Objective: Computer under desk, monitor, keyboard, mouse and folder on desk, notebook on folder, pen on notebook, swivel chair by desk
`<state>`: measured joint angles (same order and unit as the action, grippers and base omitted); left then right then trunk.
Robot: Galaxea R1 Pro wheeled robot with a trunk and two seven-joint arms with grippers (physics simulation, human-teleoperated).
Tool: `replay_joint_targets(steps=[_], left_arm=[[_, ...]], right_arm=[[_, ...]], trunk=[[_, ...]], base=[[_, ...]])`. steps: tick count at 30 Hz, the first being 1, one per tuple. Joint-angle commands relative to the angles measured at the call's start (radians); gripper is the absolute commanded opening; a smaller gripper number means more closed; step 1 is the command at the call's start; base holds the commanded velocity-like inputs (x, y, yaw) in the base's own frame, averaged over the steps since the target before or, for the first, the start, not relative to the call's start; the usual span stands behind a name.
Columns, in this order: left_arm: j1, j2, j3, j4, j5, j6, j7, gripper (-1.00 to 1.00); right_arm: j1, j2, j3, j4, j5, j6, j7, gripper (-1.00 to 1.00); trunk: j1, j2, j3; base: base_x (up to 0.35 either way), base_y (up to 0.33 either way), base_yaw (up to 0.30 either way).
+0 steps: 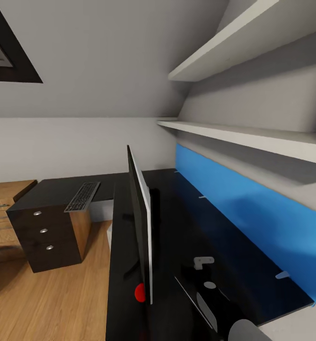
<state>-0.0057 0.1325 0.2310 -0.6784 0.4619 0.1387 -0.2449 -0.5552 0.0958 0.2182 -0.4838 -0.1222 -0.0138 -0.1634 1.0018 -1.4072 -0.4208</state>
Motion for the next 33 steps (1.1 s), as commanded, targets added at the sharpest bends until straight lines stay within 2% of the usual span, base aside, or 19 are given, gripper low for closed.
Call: replay_joint_targets(steps=[1,33], left_arm=[[0.000,0.000,0.004,-0.001,0.011,0.010,-0.005,1.00],[0.000,-0.001,0.004,-0.001,0.011,0.012,-0.006,1.00]], right_arm=[[0.000,-0.001,0.009,0.004,-0.017,-0.001,-0.008,1.00],[0.000,-0.002,0.009,0.004,-0.017,-0.001,-0.008,1.00]], trunk=[[0.000,-0.001,-0.001],[0.000,-0.001,-0.001]], base=[[-0.006,0.000,0.000],[-0.113,0.000,0.000]])
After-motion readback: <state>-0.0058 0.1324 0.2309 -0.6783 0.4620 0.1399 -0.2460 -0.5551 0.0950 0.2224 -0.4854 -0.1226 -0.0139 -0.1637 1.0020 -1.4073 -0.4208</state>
